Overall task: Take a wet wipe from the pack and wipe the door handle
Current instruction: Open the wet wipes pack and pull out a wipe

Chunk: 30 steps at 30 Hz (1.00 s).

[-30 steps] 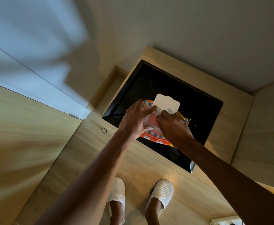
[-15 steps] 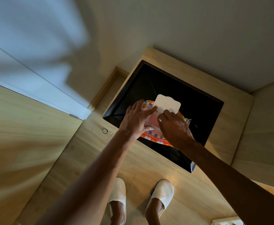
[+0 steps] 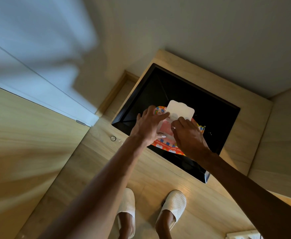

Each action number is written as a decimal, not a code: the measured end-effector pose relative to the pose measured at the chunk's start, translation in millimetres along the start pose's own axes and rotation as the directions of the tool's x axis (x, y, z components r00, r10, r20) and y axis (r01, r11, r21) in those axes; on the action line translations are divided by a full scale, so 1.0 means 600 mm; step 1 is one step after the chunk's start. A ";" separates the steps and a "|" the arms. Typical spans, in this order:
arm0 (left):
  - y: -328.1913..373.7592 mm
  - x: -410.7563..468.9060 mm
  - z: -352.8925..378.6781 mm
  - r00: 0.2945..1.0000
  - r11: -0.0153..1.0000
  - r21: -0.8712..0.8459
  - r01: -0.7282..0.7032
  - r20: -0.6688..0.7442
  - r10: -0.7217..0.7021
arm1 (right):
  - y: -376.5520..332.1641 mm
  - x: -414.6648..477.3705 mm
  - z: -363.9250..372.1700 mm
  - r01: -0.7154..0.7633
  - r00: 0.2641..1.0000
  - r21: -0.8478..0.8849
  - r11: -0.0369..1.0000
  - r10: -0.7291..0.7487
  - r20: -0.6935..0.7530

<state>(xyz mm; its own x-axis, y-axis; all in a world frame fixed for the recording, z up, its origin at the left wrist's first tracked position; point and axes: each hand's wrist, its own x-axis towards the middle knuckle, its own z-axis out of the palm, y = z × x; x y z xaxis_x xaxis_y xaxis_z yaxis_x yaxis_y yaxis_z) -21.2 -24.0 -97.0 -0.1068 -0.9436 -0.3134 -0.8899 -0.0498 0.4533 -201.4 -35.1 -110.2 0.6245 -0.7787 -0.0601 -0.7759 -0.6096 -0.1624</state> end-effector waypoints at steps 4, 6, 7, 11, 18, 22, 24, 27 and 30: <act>0.001 -0.002 0.001 1.000 1.000 -0.002 0.006 -0.011 -0.006 | 0.004 0.002 -0.004 0.010 0.999 0.047 0.999 -0.007 -0.049; 0.001 -0.004 0.002 1.000 1.000 -0.007 0.005 -0.020 -0.005 | 0.007 0.008 -0.009 -0.010 0.998 0.090 0.996 0.016 -0.068; 0.001 -0.004 0.001 1.000 1.000 -0.004 0.005 -0.021 -0.005 | 0.008 0.010 -0.012 -0.027 0.996 0.123 0.992 0.037 -0.080; 0.004 -0.005 -0.001 1.000 1.000 0.015 0.003 -0.007 -0.003 | 0.011 0.006 -0.016 -0.036 0.993 0.171 0.985 0.054 -0.101; 0.001 -0.006 0.001 1.000 1.000 -0.007 0.003 -0.009 -0.004 | 0.007 0.001 -0.012 -0.073 0.994 0.139 0.988 0.083 -0.069; 0.000 -0.008 0.004 1.000 1.000 -0.020 0.011 -0.019 -0.011 | 0.005 0.004 -0.011 -0.040 0.999 0.029 0.999 0.040 0.006; 0.004 -0.015 0.003 1.000 1.000 -0.008 0.014 -0.013 -0.014 | -0.004 -0.001 -0.021 -0.065 0.998 0.047 0.997 0.064 0.006; 0.009 -0.021 0.002 1.000 1.000 -0.002 0.014 -0.018 -0.014 | -0.011 -0.003 -0.028 -0.106 0.994 0.077 0.991 0.107 -0.008; 0.008 -0.021 0.002 1.000 1.000 0.000 0.016 -0.017 -0.016 | -0.015 0.000 -0.030 -0.103 0.995 0.034 0.994 0.102 0.018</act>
<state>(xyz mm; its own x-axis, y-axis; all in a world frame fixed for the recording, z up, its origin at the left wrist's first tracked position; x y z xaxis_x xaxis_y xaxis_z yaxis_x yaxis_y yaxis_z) -24.8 -12.0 -91.8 -0.0849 -0.9480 -0.3066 -0.8917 -0.0650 0.4480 -195.7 -32.4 -91.0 0.5432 -0.8343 -0.0943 -0.8326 -0.5209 -0.1884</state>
